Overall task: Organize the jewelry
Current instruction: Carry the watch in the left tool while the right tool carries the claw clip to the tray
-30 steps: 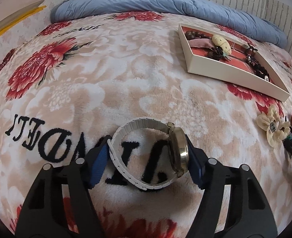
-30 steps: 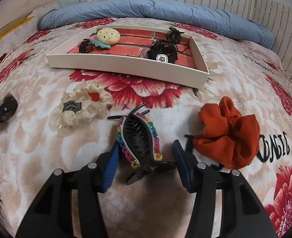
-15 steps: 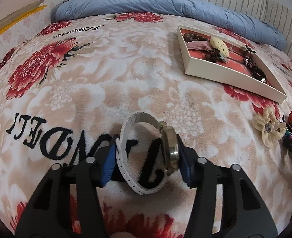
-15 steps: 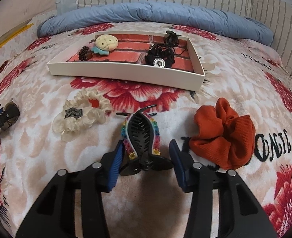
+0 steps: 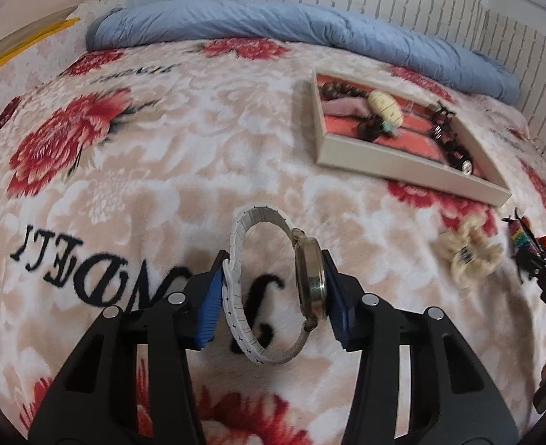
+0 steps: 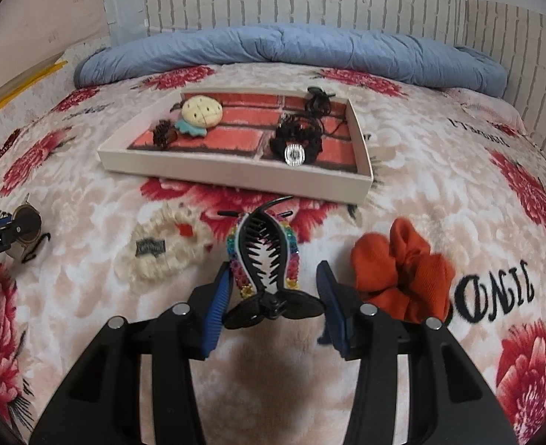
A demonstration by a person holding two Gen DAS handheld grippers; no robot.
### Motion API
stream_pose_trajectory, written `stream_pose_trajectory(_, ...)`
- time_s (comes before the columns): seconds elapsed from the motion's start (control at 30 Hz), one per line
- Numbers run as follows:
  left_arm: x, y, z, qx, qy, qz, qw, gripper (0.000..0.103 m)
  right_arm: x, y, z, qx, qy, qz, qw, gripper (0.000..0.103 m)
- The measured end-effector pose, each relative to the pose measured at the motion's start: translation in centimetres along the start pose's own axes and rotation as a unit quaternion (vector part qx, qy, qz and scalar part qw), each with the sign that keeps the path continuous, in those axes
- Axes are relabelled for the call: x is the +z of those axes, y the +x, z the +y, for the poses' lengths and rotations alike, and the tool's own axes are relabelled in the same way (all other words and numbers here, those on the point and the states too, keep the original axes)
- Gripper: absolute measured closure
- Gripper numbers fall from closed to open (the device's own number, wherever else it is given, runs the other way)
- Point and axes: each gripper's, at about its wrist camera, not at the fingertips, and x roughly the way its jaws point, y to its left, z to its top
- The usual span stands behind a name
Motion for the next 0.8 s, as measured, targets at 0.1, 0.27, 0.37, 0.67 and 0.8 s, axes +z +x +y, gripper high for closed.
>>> stream_pose_trajectory(0.1,1.2,-0.8,-0.9,0.0,0.009,-0.012,0.9999,0.056,1.1,-0.3,-0.1,-0.001,0.0,-0.008,1.0,0.057)
stream_pose_trajectory(0.27,3.9,-1.4,-2.4,-0.009,0.015,-0.026,0.9995,0.056,3.6,-0.5,-0.6,-0.002,0.005,-0.023,1.0,0.057)
stream_pose_trajectory(0.37,6.0,-1.6,-3.8,-0.019,0.02,-0.038,0.9989,0.056,5.3,-0.5,-1.0,-0.003,0.006,-0.033,0.999,0.057)
stream_pose_trajectory(0.67,12.1,0.9,-8.3,-0.044,0.029,-0.063,0.9966,0.056,11.5,0.9,-2.3,-0.003,0.021,-0.062,0.998,0.057)
stream_pose_trajectory(0.8,14.1,3.3,-10.3,-0.051,0.036,-0.067,0.9958,0.056,13.4,2.5,-2.6,-0.007,0.027,-0.067,0.997,0.057)
